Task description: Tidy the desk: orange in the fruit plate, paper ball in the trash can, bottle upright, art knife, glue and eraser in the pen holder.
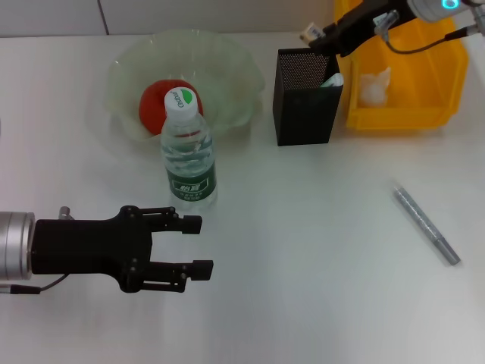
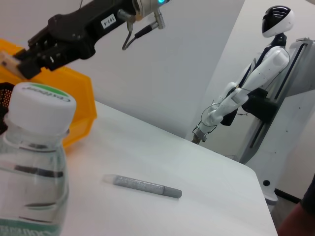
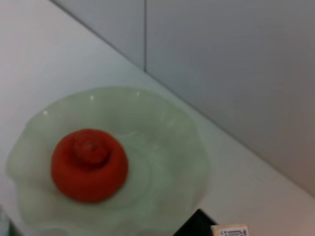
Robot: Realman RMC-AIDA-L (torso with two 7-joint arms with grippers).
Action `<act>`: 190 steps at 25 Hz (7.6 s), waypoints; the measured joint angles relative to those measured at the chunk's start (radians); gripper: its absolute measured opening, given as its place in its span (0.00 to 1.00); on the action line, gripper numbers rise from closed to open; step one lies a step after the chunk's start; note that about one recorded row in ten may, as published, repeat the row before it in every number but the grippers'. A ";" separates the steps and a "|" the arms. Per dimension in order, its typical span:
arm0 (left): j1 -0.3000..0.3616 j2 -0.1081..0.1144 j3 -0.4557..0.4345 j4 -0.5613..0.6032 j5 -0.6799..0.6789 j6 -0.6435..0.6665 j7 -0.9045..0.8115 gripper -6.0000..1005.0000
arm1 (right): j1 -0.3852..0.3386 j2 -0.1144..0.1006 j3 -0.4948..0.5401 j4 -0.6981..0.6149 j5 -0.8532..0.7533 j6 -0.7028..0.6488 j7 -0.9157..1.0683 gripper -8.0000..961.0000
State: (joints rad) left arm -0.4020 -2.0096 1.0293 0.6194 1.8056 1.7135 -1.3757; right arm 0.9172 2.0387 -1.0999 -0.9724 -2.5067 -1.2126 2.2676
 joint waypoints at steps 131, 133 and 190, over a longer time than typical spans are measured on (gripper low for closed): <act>-0.020 -0.006 0.009 -0.002 0.012 -0.041 0.014 0.78 | -0.291 0.043 -0.159 -0.130 -0.223 -0.218 0.281 0.17; -0.020 -0.007 0.009 -0.001 0.012 -0.044 0.014 0.78 | -0.287 0.043 -0.159 -0.121 -0.223 -0.217 0.279 0.17; -0.017 -0.005 -0.009 -0.006 0.010 -0.054 0.004 0.78 | -0.234 0.049 0.215 0.646 1.322 0.027 -1.298 0.21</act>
State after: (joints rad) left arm -0.4188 -2.0141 1.0208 0.6136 1.8156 1.6591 -1.3721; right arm 0.6834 2.0878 -0.8851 -0.3262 -1.1844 -1.1860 0.9699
